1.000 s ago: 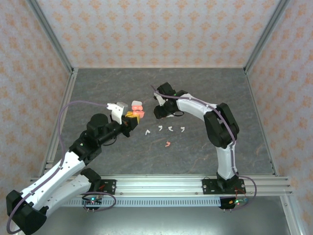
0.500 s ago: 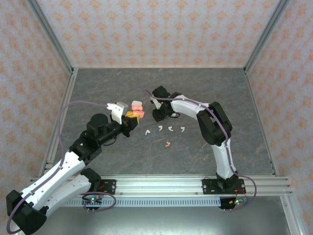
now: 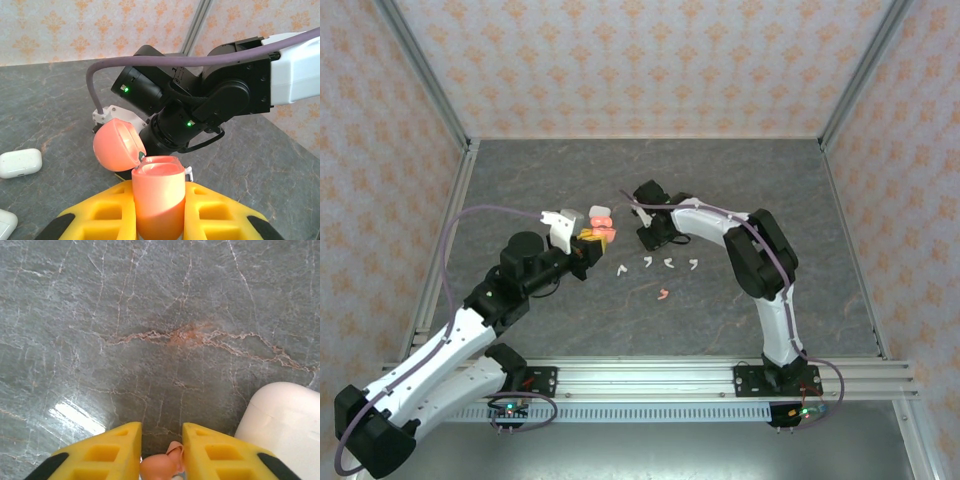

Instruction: Insert the wireless bluetooth earbuds into the charging case

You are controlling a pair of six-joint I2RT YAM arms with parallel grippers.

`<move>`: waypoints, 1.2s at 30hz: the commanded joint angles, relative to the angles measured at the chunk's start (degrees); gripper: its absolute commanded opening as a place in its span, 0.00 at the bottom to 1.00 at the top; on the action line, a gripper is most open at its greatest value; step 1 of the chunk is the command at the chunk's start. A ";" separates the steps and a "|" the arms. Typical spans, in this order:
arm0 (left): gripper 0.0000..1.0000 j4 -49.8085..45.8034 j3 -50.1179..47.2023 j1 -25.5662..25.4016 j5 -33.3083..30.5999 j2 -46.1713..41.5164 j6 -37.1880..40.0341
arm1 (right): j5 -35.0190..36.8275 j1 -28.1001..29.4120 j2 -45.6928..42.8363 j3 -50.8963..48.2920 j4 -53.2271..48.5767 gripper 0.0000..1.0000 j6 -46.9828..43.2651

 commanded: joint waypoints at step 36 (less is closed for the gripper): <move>0.00 0.86 0.32 -0.31 -0.12 0.20 0.20 | 0.04 -0.76 -0.36 4.42 -12.68 0.32 -7.88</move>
